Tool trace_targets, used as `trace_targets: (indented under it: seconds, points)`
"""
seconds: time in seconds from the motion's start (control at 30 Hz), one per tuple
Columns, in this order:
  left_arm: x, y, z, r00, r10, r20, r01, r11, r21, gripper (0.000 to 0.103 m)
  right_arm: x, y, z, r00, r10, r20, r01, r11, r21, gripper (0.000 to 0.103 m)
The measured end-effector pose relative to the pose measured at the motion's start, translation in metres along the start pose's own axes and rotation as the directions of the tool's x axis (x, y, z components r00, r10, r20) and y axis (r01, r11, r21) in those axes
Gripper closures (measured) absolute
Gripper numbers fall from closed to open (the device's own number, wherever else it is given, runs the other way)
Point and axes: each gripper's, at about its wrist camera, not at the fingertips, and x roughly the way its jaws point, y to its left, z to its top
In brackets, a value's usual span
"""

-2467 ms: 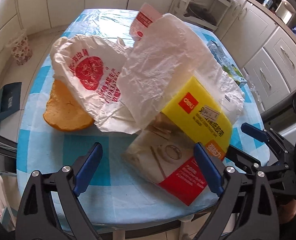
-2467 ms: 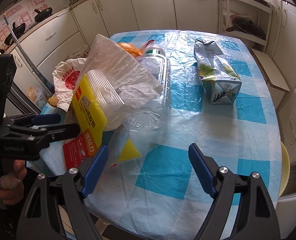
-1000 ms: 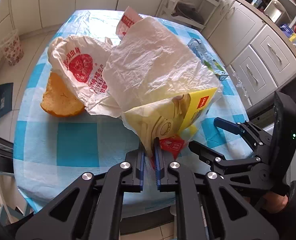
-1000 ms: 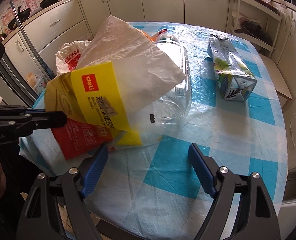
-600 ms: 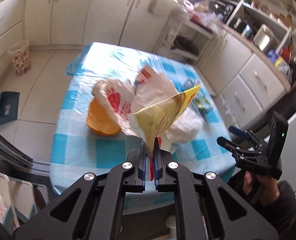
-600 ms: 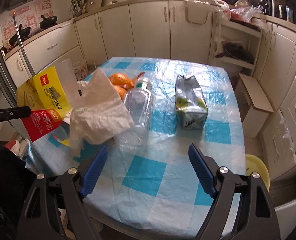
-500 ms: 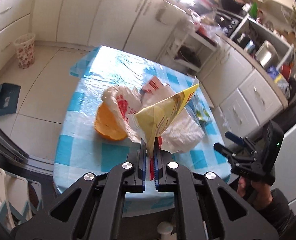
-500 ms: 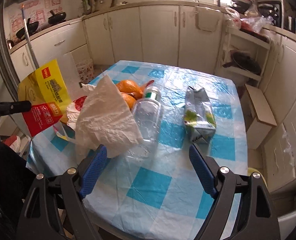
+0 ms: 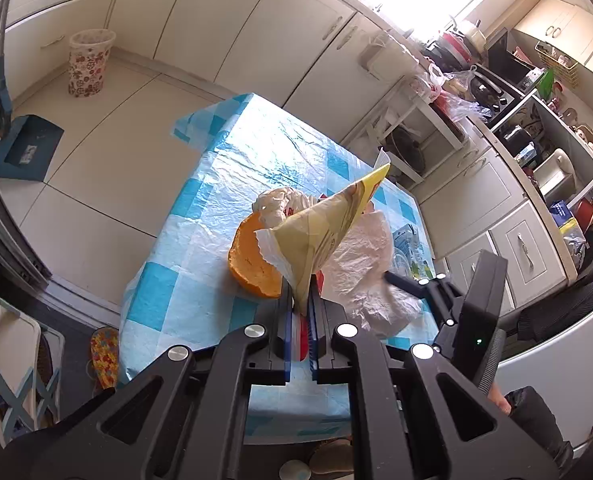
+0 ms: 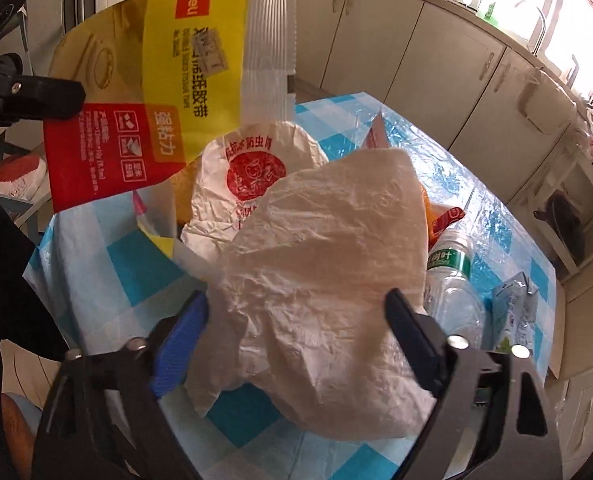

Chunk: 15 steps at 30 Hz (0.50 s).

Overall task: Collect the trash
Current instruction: 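Lift the Deli package with the left tool while the right tool grasps a white plastic bag, then carry both items to the yellow bin and open both tools over it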

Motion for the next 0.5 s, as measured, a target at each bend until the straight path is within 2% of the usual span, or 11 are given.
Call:
trace_targets:
  seconds: [0.03,0.07,0.17,0.3,0.37,0.43,0.5]
  points:
    - [0.0,0.0,0.0,1.0,-0.001,0.002,0.001,1.0,0.001,0.097,0.0,-0.004,-0.002,1.0,0.02,-0.007,-0.02,0.999,0.033,0.051]
    - [-0.001,0.0,0.0,1.0,-0.003,0.005,0.003,1.0,0.001,0.097,-0.003,-0.01,-0.005,0.999,0.035,0.001,-0.035,0.997,0.073,0.064]
    - [0.0,-0.001,0.0,1.0,-0.007,0.006,0.007,1.0,0.003,0.097,-0.019,-0.026,-0.013,0.996,0.074,0.053,-0.081,0.984,0.158,0.085]
    - [-0.001,-0.003,0.0,1.0,-0.019,0.011,0.019,1.0,-0.001,0.097,-0.047,-0.048,-0.03,0.977,0.155,0.148,-0.194,0.935,0.296,0.087]
    - [-0.002,-0.005,0.0,0.999,-0.029,0.014,0.029,1.0,0.004,0.097,-0.064,-0.058,-0.043,0.955,0.209,0.208,-0.273,0.894,0.355,0.09]
    - [-0.003,-0.009,-0.001,0.999,-0.038,0.019,0.038,0.999,0.014,0.097,-0.077,-0.072,-0.057,0.927,0.263,0.267,-0.358,0.834,0.42,0.093]
    - [-0.004,-0.015,-0.002,0.997,-0.066,0.027,0.065,0.997,0.029,0.097,-0.084,-0.089,-0.072,0.879,0.33,0.344,-0.467,0.739,0.486,0.096]
